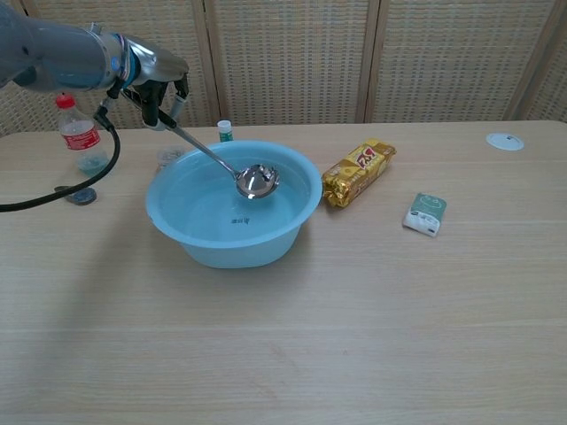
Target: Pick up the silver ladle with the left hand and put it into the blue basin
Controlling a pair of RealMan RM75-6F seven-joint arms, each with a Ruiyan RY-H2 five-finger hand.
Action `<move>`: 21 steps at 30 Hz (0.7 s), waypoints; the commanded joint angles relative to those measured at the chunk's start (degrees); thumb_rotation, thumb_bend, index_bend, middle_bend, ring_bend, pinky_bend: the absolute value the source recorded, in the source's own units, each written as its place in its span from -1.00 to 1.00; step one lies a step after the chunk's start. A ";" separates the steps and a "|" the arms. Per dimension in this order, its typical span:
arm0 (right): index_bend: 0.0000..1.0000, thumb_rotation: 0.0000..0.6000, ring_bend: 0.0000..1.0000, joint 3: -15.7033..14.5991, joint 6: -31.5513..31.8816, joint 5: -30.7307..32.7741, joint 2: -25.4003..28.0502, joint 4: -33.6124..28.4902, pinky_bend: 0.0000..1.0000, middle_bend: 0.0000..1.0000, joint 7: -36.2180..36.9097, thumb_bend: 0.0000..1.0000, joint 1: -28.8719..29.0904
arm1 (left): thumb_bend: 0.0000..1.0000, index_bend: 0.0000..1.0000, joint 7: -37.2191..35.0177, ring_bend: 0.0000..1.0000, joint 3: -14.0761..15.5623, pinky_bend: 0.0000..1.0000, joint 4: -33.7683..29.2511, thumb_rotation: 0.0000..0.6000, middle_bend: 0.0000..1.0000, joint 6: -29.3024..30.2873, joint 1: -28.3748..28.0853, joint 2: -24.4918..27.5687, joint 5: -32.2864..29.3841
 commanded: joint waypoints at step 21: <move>-1.00 1.00 -1.00 -0.13 0.14 -0.61 0.89 0.16 -1.00 -1.00 2.72 -1.00 -0.30 | 0.39 0.95 6.61 0.98 1.37 1.00 -2.09 1.00 1.00 5.34 -0.25 -3.12 5.50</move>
